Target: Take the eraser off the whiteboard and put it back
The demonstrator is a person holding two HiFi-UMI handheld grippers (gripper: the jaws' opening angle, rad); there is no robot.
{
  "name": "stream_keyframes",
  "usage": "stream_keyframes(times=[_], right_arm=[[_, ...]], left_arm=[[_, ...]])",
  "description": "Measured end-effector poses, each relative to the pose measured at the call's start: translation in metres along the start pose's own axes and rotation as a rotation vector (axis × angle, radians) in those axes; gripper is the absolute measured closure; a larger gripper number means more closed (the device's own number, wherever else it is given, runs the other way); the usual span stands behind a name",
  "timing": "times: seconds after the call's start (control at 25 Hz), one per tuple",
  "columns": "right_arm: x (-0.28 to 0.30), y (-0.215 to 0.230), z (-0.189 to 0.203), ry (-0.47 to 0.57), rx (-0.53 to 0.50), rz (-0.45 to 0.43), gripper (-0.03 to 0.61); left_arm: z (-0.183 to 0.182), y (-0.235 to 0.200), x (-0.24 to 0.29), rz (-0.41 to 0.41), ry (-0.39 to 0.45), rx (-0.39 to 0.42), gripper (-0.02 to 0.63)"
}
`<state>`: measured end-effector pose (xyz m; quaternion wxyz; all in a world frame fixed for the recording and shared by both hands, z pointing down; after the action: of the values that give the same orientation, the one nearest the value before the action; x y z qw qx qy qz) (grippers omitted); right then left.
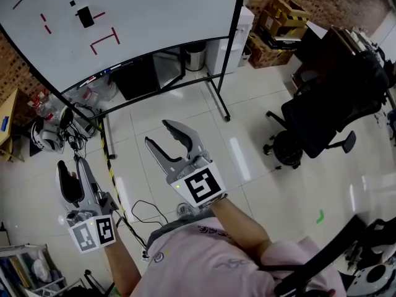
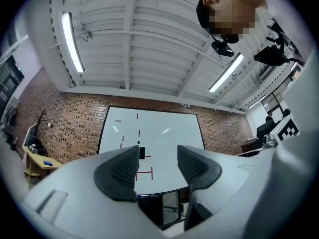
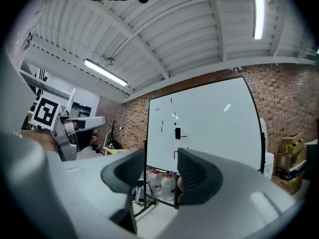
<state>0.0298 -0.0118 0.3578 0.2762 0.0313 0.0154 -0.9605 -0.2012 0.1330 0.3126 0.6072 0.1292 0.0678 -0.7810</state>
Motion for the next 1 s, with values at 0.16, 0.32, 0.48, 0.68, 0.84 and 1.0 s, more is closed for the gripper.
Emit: stream_keyframes(times=[0.16,0.32,0.48,0.68,0.84,1.0], right_arm=[[-0.030,0.000,-0.004,0.029,0.026,-0.022,0.377],[-0.070,0.007,-0.002,0.043,0.060,-0.008,0.463],[-0.101,0.014,0.005,0.024,0.035,0.006,0.465],[-0.120,0.011,-0.002,0.013,0.019,0.028,0.469],[-0.132,0.001,-0.013,0.040,0.055,0.036,0.468],[-0.138,-0.006,-0.014,0.066,0.057,0.061,0.463]], left_arm=[[-0.018,0.032,-0.024,0.002,0.013,0.018,0.382],[-0.026,0.070,-0.055,0.003,-0.002,0.004,0.382],[-0.025,0.103,-0.080,0.004,-0.014,-0.017,0.382],[-0.032,0.114,-0.095,0.015,-0.008,-0.033,0.382],[-0.045,0.114,-0.104,0.019,0.000,-0.025,0.382],[-0.049,0.109,-0.110,0.021,0.003,-0.028,0.383]])
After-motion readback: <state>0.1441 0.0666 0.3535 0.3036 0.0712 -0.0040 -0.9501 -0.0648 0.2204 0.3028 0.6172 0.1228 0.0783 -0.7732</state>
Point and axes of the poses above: the fingertips, and each gripper's own axes: x forward along the fingers, y to its right, z out of its underside, the point moved 10 cm from there along -x, backward along the fingers, and after that the axes turned 1 degree about -z, right-handed, at the moved point
